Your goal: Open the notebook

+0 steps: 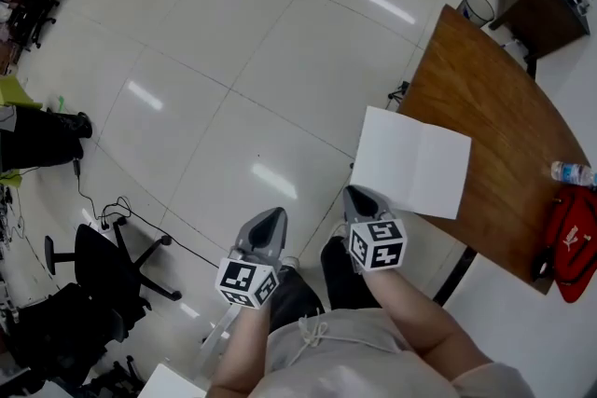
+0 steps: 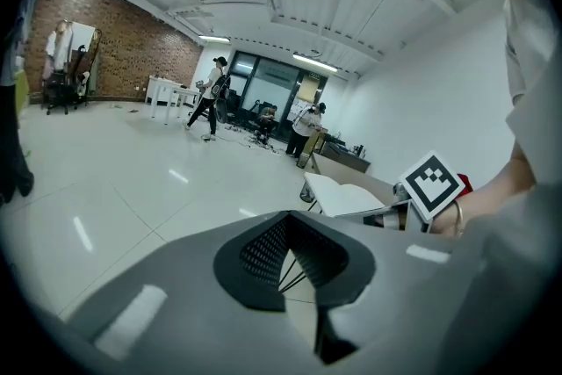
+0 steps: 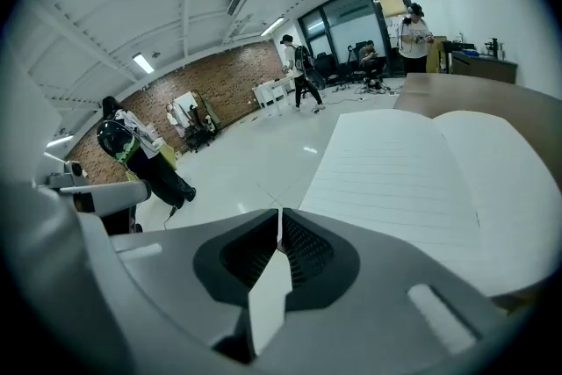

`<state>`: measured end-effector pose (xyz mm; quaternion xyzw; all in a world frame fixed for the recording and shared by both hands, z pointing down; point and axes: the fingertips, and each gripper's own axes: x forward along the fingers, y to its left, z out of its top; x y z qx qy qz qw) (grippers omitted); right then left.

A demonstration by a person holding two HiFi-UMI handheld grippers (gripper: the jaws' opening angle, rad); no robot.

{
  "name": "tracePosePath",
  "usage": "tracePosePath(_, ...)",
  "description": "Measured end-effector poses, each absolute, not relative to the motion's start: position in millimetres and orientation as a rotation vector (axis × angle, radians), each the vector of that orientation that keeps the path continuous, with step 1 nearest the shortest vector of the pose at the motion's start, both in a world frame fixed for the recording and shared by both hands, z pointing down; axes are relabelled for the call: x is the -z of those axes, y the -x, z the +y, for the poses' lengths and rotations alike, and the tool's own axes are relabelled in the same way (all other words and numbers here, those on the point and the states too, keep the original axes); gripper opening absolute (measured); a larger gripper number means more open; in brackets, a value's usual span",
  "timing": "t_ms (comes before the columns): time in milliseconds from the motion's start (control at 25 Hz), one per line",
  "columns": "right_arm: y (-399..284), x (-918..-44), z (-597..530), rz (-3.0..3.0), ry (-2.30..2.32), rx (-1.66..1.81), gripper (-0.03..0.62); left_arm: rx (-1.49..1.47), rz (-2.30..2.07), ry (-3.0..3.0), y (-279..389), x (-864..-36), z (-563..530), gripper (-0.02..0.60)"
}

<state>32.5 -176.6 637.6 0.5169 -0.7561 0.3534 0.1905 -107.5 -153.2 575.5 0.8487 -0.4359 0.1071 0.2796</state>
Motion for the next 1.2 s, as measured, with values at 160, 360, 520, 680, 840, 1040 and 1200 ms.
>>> tracePosePath(160, -30.9, -618.3, -181.2, -2.163, -1.445, -0.966, 0.041, -0.272, -1.152, -2.303, 104.0, -566.5, -160.4, 0.006)
tracePosePath(360, -57.1, -569.7, -181.0, -2.182, -1.577, -0.814, 0.007, -0.225, -1.063, -2.427, 78.8, -528.4, -174.5, 0.006)
tracePosePath(520, -94.9, -531.5, -167.6, -2.130, -1.744, -0.678, 0.006, -0.184, -0.971, -2.550, 59.1, -489.4, -181.0, 0.006)
tracePosePath(680, -128.4, -495.1, -138.1, -2.059, -1.917, -0.564, 0.006, -0.150, -0.865, -2.667, 42.7, -455.7, -176.0, 0.006)
tracePosePath(840, -148.1, -470.8, -98.1, -1.987, -2.065, -0.514, 0.006, -0.137, -0.757, -2.753, 33.7, -434.7, -153.4, 0.006)
tracePosePath(1040, -142.3, -456.2, -47.7, -1.910, -2.221, -0.435, 0.006, -0.128, -0.624, -2.835, 45.3, -427.1, -119.1, 0.006)
tracePosePath(1200, -123.6, -444.3, -3.4, -1.885, -2.276, -0.374, 0.006, -0.124, -0.571, -2.875, 69.9, -416.2, -85.1, 0.006)
